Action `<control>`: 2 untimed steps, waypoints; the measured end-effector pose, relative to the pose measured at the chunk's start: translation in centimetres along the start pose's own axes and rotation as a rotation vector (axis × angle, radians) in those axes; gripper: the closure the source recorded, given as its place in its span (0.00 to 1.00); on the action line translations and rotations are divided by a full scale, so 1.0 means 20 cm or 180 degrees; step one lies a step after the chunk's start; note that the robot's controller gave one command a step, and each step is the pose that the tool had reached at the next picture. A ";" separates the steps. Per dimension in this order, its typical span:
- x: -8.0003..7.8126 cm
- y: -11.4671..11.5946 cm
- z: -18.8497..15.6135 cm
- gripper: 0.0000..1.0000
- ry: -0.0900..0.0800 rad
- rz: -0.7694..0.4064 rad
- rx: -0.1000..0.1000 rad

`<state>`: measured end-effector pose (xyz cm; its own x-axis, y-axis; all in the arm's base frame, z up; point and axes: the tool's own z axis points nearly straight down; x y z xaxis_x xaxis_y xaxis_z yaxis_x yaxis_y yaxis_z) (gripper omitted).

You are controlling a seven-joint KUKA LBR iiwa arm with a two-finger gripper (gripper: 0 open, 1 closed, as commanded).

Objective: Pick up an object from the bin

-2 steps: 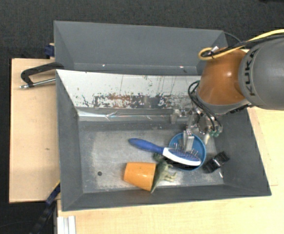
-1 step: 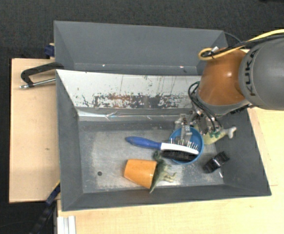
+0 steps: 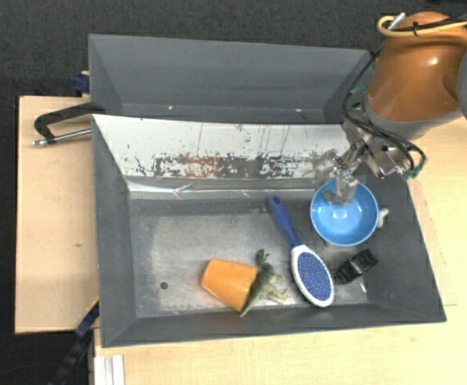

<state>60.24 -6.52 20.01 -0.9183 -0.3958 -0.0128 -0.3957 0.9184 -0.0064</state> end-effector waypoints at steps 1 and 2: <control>0.01 0.25 0.60 1.00 -0.0021 -0.1251 -0.0002; -0.06 0.14 -0.42 1.00 -0.0010 -0.1249 0.0002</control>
Offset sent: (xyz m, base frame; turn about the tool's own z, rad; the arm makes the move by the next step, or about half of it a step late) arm -0.0268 0.0425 -0.1301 -0.3949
